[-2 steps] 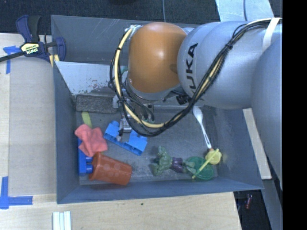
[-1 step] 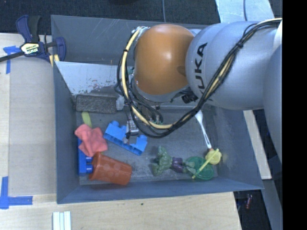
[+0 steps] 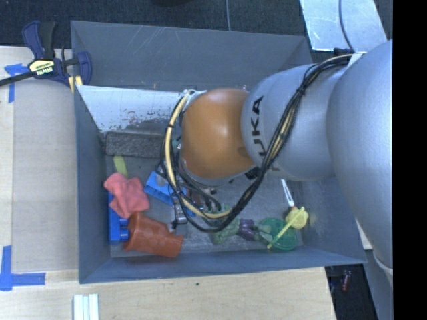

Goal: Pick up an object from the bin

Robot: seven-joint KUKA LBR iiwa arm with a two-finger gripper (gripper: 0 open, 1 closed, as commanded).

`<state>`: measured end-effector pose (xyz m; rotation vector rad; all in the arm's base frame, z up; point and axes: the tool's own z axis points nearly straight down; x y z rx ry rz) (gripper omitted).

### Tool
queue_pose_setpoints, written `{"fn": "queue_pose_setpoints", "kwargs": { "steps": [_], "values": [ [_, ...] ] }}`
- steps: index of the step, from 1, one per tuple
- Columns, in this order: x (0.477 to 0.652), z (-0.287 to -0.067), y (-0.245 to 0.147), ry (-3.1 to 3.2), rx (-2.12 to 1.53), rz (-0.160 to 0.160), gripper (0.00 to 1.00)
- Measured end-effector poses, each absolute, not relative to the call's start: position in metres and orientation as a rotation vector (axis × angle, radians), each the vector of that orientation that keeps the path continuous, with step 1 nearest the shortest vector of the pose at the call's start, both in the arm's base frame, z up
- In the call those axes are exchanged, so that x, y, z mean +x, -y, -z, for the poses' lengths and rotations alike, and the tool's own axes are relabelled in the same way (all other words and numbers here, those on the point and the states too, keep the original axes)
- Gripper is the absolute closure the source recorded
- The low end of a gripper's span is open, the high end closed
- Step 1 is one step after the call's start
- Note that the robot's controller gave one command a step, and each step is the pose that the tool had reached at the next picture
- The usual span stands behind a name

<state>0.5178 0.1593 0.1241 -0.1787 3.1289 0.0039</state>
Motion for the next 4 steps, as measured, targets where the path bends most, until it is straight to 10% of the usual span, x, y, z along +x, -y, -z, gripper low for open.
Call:
{"fn": "queue_pose_setpoints", "kwargs": {
  "steps": [1,4],
  "values": [
    [0.485,-0.084,-0.125,-3.121,-0.23,0.002,0.0],
    [0.512,-0.109,-0.131,-3.12,0.105,-0.009,0.0]
  ]
}}
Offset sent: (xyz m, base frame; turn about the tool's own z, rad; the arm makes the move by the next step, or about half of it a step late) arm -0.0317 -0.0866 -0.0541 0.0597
